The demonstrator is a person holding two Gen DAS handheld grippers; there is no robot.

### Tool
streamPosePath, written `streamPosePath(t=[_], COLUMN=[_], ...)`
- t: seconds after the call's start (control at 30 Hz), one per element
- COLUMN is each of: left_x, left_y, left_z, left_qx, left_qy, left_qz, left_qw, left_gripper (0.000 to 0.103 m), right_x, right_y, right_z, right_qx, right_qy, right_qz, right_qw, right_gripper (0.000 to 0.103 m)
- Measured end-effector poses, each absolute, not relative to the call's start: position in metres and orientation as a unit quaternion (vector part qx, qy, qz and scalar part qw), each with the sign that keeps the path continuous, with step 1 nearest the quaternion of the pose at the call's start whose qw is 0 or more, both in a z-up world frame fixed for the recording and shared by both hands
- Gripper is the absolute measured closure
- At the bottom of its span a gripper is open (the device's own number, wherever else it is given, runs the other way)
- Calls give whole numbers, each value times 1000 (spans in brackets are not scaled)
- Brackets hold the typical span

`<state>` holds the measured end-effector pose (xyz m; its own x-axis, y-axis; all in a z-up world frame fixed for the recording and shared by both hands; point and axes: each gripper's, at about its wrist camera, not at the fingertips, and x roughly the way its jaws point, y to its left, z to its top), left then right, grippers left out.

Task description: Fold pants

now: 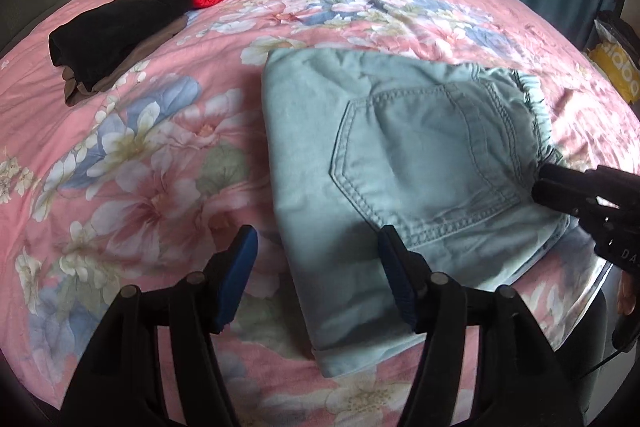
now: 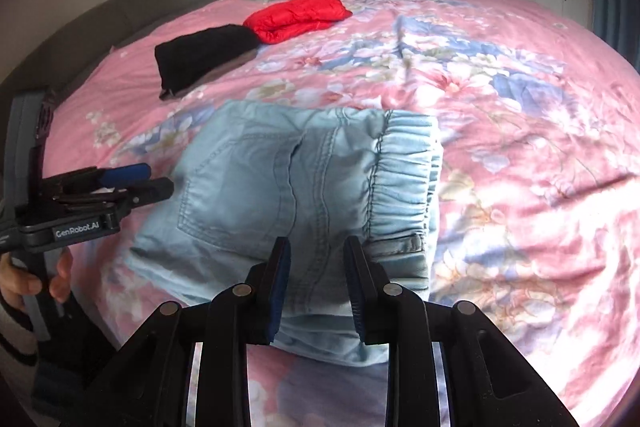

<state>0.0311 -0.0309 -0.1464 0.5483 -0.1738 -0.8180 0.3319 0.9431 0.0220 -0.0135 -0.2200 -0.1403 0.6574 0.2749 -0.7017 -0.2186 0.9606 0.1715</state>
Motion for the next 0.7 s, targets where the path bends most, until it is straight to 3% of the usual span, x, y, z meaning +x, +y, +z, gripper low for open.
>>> streamPosePath(t=[0.37, 0.63, 0.7], left_x=[6, 2, 3], left_y=[-28, -27, -23], left_z=[-146, -147, -145], left_qx=[93, 84, 80], left_qy=[447, 450, 448], left_qz=[-147, -149, -147], left_qw=[877, 877, 878], left_gripper=[41, 40, 33], right_x=[-34, -29, -30], right_y=[-221, -218, -221], right_z=[-124, -144, -142], right_qx=[58, 56, 68], right_qy=[368, 405, 407], right_qz=[157, 154, 159], right_qw=[915, 900, 897], right_gripper=[76, 74, 74])
